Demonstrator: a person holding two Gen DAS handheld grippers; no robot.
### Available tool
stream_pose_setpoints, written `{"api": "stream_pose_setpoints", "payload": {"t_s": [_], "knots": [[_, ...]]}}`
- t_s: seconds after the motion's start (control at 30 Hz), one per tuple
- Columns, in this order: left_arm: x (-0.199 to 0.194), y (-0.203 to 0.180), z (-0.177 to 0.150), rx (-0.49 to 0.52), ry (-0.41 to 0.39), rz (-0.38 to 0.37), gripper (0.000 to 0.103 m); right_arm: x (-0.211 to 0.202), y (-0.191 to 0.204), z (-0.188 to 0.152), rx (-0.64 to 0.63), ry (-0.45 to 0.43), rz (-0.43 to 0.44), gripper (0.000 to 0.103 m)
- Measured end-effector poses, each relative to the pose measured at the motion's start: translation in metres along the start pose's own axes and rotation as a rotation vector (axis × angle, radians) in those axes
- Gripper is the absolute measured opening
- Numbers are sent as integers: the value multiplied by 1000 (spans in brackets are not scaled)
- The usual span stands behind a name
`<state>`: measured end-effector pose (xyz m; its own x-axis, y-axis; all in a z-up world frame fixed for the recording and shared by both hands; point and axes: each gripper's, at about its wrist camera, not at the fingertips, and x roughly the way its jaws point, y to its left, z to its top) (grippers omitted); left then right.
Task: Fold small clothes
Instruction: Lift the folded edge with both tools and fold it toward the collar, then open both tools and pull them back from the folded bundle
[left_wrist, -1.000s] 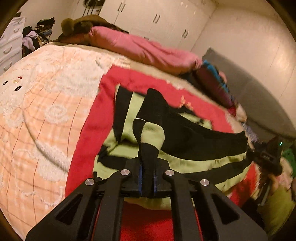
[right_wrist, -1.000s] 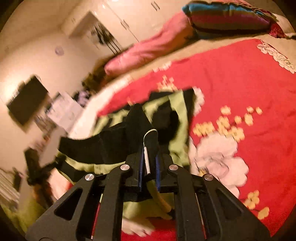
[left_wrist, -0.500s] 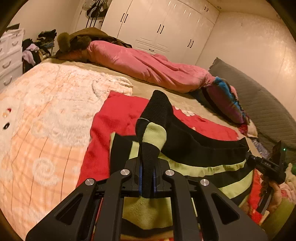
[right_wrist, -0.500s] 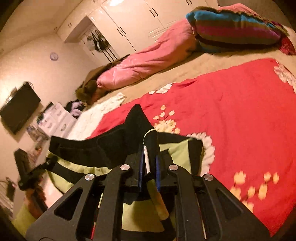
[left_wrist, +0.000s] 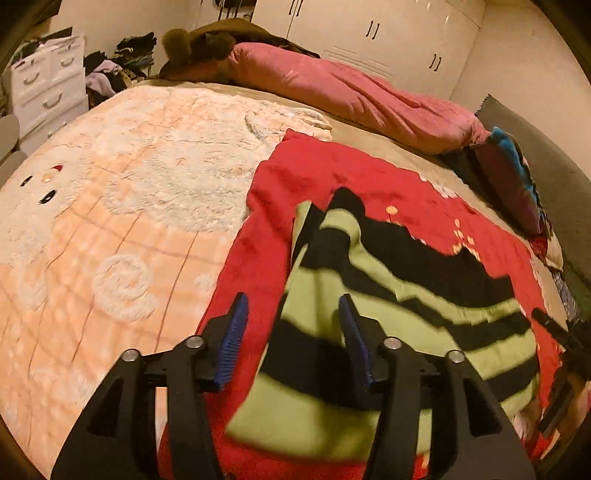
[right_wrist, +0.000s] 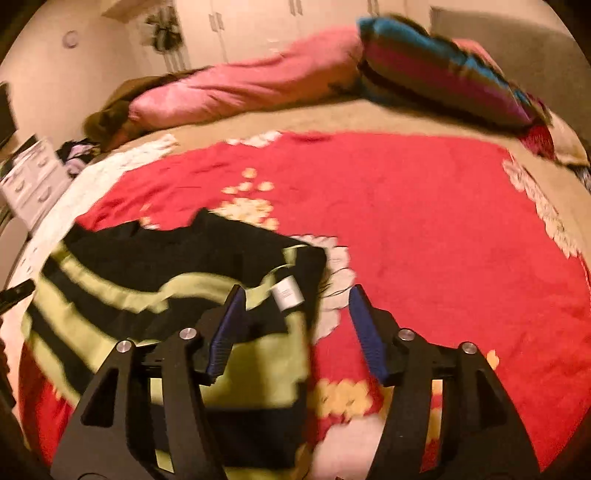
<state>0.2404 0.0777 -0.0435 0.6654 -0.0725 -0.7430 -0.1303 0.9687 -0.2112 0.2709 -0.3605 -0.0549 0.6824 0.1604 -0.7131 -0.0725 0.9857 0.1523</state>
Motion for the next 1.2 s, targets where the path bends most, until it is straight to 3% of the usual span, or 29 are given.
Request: {"api": "stream_pose_setpoints", "payload": {"t_s": [0.13,0.27,0.3,0.33,0.37,0.47,0.53,0.63,0.8,0.97,1.1,1.2], "knots": [[0,5,-18,-2,46,-9,53,-17,27,-12,-103,-35,33,56],[9,15,-34,-27,99,-17,49,-18,43,-19,-147,-6,67,56],[10,15,-35,-22,107,-11,40,-13,43,-21,-144,14,60,56],[12,16,-36,-19,118,-3,14,-9,43,-23,-138,35,48,56],[13,19,-36,-25,132,1,9,0,40,-24,-129,69,31,55],[20,35,-39,-97,160,-17,10,26,20,-34,-49,193,-32,47],[22,39,-43,-107,158,-18,13,32,5,-36,31,195,-27,54],[19,40,-45,-116,146,-23,14,32,2,-37,75,194,-33,57],[-1,30,-43,-76,110,-20,15,4,8,-36,56,130,-9,58],[-18,16,-39,-21,87,-12,28,-36,11,-43,55,50,16,83],[-32,9,-35,-9,76,-27,32,-64,20,-45,39,-11,36,89],[-41,4,-35,17,63,-17,45,-77,24,-45,28,-39,50,94]]}}
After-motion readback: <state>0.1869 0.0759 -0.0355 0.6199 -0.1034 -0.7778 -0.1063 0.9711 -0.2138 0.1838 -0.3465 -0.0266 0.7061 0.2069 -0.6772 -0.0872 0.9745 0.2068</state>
